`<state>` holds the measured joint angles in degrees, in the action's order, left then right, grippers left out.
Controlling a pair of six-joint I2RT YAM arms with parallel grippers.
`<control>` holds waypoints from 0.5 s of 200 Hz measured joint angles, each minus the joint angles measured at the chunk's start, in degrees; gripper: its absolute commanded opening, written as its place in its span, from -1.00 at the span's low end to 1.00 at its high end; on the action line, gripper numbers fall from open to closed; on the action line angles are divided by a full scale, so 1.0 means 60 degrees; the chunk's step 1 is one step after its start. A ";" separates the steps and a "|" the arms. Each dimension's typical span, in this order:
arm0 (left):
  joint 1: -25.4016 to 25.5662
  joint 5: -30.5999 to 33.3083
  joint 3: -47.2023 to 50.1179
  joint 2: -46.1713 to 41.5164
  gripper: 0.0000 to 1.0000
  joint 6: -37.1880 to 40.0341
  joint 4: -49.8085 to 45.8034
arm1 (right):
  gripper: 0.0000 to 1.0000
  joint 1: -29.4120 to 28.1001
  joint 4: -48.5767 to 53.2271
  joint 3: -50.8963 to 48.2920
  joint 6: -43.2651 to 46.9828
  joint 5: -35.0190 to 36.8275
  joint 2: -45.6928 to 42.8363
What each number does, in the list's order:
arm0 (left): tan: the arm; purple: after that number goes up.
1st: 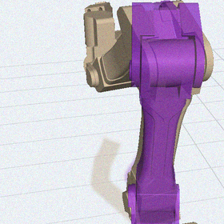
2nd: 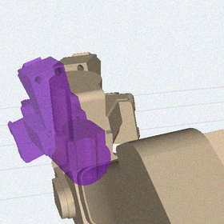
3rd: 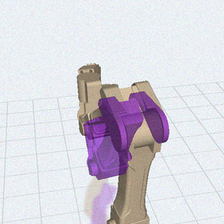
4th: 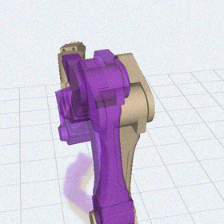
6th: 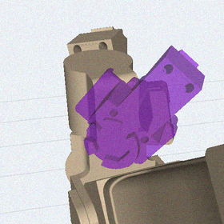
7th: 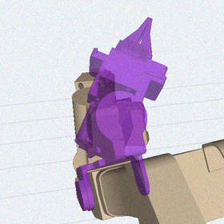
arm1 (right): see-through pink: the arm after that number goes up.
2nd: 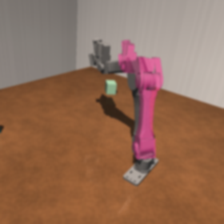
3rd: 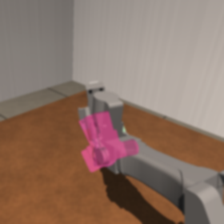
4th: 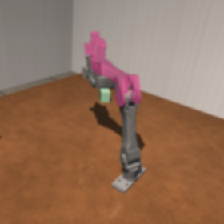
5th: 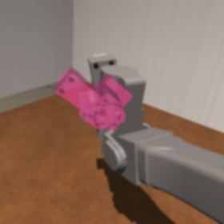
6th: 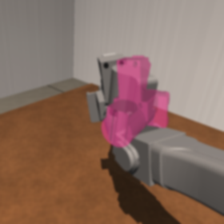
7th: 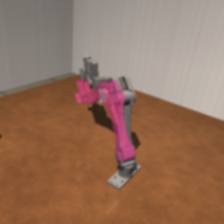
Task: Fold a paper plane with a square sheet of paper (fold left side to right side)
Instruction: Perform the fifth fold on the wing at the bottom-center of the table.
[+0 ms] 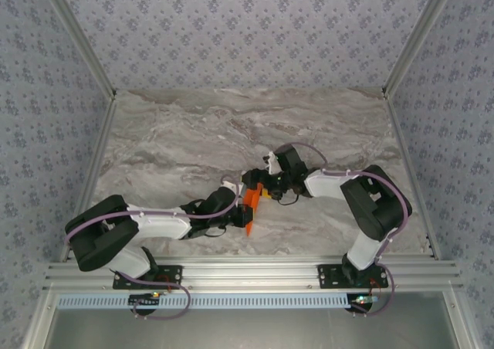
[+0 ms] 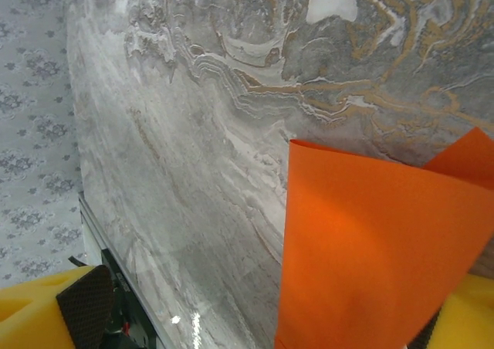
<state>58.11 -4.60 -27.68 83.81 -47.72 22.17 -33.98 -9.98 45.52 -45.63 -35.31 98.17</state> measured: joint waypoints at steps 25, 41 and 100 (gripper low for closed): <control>-0.0047 0.0022 0.0018 0.0000 -0.95 -0.0069 0.0091 | 0.96 -0.0091 0.0659 0.0372 0.0084 0.0295 0.0095; -0.0109 0.0018 0.0066 0.0000 -0.96 -0.0098 0.0131 | 0.97 -0.0138 0.1013 0.0586 0.0117 0.0430 0.0182; -0.0368 -0.0095 0.0335 0.0135 -0.96 -0.0186 0.0510 | 0.99 -0.0200 0.1497 0.0911 0.0178 0.0539 0.0350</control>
<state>55.90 -5.17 -25.67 84.62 -48.84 25.23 -35.18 -0.99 50.98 -44.56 -32.08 100.27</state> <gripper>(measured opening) 0.040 0.991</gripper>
